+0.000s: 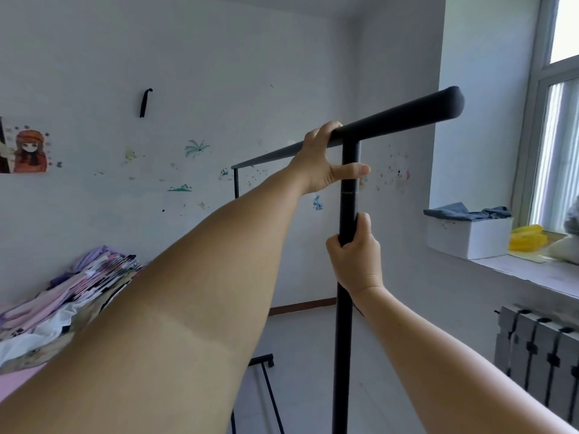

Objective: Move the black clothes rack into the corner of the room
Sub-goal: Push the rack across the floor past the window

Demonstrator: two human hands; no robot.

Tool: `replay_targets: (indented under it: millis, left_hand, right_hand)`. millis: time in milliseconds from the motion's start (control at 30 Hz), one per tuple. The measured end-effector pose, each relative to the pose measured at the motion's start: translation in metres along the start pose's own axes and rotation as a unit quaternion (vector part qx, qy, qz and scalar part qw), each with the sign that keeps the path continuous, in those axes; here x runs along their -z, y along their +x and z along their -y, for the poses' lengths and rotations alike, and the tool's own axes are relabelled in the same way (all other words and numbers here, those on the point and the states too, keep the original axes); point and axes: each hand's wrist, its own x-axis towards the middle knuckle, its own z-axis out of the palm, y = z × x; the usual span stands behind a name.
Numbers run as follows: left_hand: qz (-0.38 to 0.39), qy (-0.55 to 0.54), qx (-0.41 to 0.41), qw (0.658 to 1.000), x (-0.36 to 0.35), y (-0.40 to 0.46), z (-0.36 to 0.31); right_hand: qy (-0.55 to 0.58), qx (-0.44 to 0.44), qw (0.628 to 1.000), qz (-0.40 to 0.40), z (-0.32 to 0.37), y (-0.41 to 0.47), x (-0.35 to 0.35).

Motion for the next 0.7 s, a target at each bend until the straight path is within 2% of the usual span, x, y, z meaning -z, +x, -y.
replay_targets:
  millis: [500,700]
  left_hand:
    - [-0.016,0.067,0.025,0.997,-0.042,0.130,0.125]
    - [-0.029,0.081,0.029,0.996,-0.053,0.171,0.164]
  right_hand:
    - [0.043,0.000,0.995,0.088,-0.114,0.120,-0.096]
    - [0.038,0.013,0.996,0.085,-0.154,0.161,-0.135]
